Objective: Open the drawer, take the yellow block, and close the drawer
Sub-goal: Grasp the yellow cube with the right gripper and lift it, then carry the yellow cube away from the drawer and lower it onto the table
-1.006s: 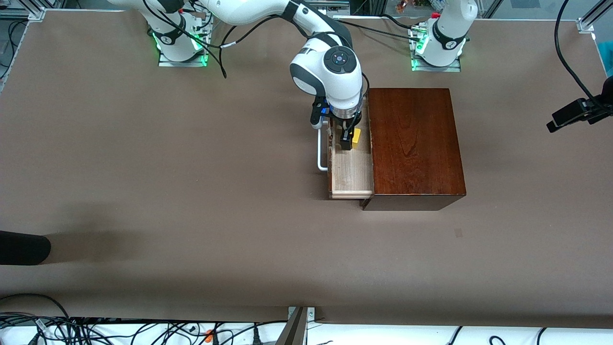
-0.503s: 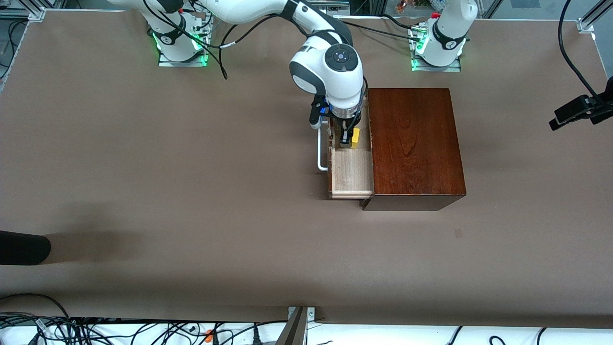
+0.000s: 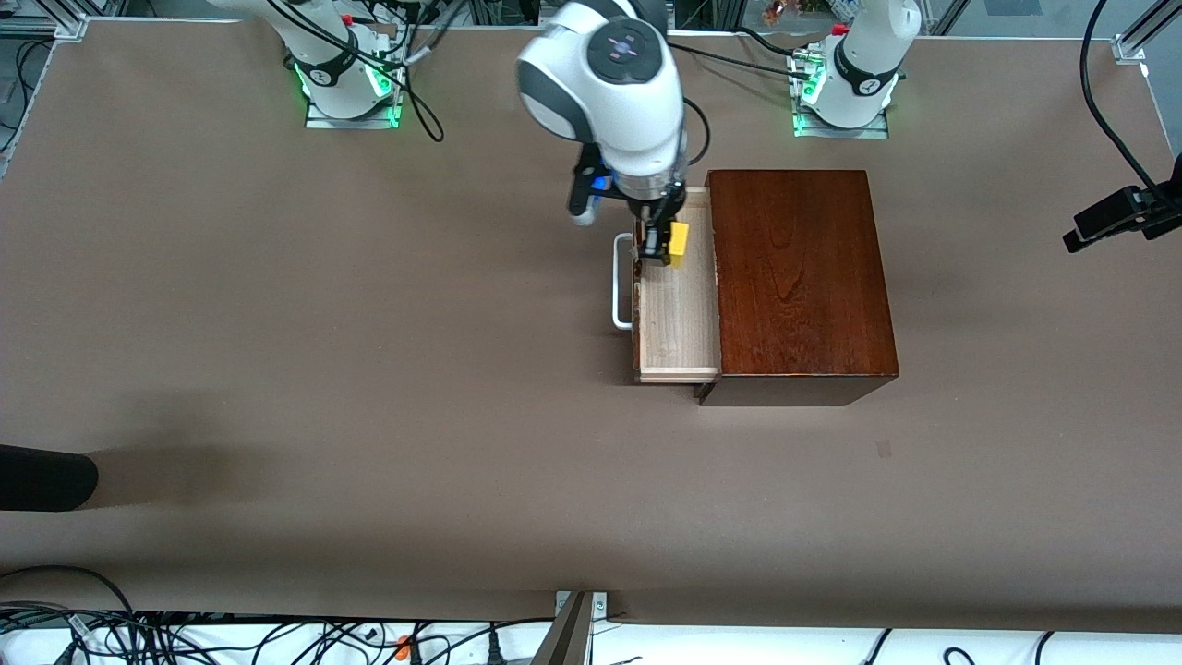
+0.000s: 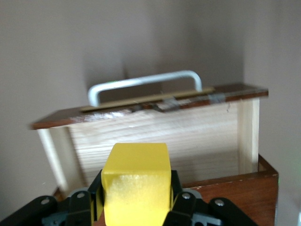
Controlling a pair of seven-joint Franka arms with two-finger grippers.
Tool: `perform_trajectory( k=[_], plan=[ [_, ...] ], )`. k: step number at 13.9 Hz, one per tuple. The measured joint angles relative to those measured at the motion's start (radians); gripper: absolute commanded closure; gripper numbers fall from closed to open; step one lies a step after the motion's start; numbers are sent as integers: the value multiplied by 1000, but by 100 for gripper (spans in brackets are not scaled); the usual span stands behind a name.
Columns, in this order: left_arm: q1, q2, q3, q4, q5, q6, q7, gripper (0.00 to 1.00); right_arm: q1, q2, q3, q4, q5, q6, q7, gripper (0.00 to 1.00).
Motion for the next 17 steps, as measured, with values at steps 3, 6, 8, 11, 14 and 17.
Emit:
perform_trajectory(
  k=[3, 6, 8, 11, 14, 17],
  plan=[
    [0, 0, -5, 0, 0, 0, 0, 0, -93, -61, -3, -1, 8, -165, -325, 98],
    [0, 0, -7, 0, 0, 0, 1, 0, -167, -120, -26, -53, 9, -256, -657, 98],
    [0, 0, -7, 0, 0, 0, 1, 0, -199, -196, -87, -153, 9, -268, -907, 98],
    [0, 0, -7, 0, 0, 0, 1, 0, -214, -344, -239, -366, 18, -266, -1279, 98],
    [0, 0, -7, 0, 0, 0, 1, 0, -220, -474, -415, -564, 25, -233, -1669, 98],
    [0, 0, -9, 0, 0, 0, 2, 0, -224, -541, -580, -713, 28, -164, -2041, 98]
  ],
)
